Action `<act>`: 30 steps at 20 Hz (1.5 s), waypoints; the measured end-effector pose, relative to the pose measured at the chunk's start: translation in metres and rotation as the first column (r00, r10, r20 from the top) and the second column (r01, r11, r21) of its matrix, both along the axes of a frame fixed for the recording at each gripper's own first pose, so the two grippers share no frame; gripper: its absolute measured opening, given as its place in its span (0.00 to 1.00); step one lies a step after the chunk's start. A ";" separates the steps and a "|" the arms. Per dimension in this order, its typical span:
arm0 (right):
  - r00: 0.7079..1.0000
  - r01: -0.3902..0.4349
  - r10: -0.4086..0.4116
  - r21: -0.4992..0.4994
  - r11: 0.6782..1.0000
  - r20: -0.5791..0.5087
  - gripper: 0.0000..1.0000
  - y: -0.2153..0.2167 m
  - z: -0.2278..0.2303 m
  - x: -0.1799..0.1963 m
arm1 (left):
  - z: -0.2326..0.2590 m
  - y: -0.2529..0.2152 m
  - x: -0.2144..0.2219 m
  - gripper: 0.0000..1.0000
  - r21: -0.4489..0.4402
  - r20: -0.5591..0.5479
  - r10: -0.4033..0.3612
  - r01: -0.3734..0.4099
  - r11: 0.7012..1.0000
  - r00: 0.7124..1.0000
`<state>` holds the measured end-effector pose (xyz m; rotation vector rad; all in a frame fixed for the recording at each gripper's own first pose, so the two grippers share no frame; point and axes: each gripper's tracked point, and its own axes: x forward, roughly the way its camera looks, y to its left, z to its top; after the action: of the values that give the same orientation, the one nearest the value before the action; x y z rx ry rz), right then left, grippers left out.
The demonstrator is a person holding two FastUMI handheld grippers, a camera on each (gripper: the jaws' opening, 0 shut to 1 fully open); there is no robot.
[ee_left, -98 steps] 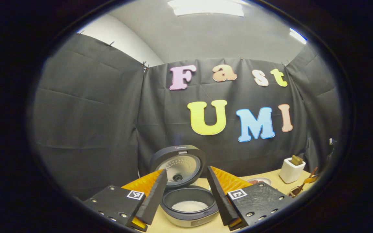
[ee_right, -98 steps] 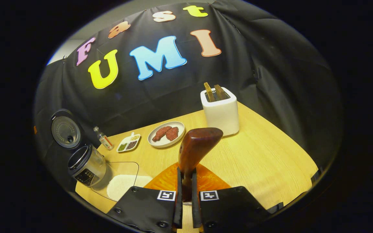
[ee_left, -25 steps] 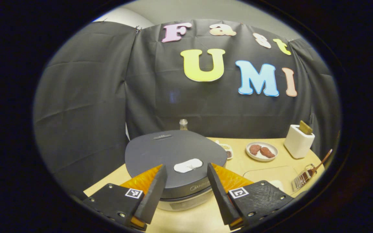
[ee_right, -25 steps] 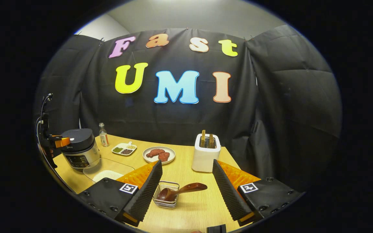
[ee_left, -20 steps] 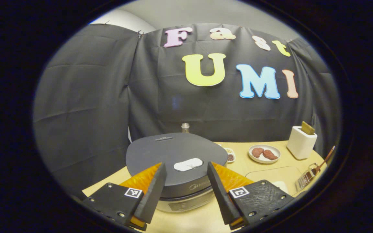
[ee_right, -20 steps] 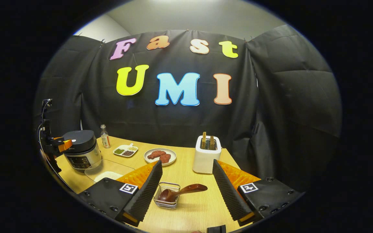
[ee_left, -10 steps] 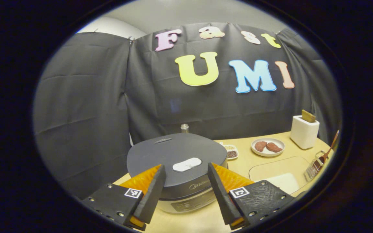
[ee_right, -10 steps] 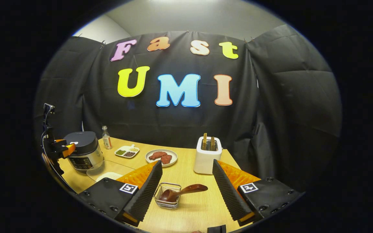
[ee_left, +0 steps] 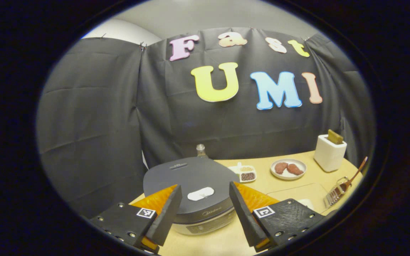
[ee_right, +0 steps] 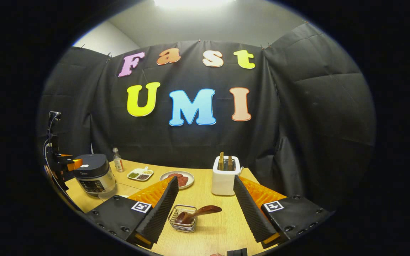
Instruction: Close the left gripper, press the button to open the rice cooker; take a wooden spoon from the chopstick holder with the right hand, scoop a spoonful of rice and pour it into the rice cooker, then put the wooden spoon back into the chopstick holder.
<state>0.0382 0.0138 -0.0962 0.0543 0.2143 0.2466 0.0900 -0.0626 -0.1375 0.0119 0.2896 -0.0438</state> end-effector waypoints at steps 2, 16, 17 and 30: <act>1.000 -0.029 0.029 0.021 0.999 0.007 0.98 0.003 0.005 -0.005 | 0.035 -0.002 -0.016 0.84 -0.002 0.050 0.011 -0.011 1.000 0.999; 0.987 -0.043 0.036 0.043 0.998 0.156 0.98 0.052 0.076 -0.087 | 0.166 0.037 -0.136 0.83 0.025 0.255 -0.109 0.106 0.994 0.961; 0.986 -0.040 0.033 0.041 0.998 0.163 0.98 0.057 0.079 -0.095 | 0.168 0.042 -0.146 0.83 0.037 0.260 -0.124 0.118 0.992 0.958; 0.978 -0.044 0.038 0.026 0.999 0.204 0.98 0.084 0.108 -0.166 | 0.183 0.080 -0.212 0.84 -0.048 0.292 -0.133 0.153 0.987 0.947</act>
<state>-0.1276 0.0983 0.0122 0.0545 0.0079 0.2948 -0.1216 0.0177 0.0453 -0.0299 -0.0055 -0.1950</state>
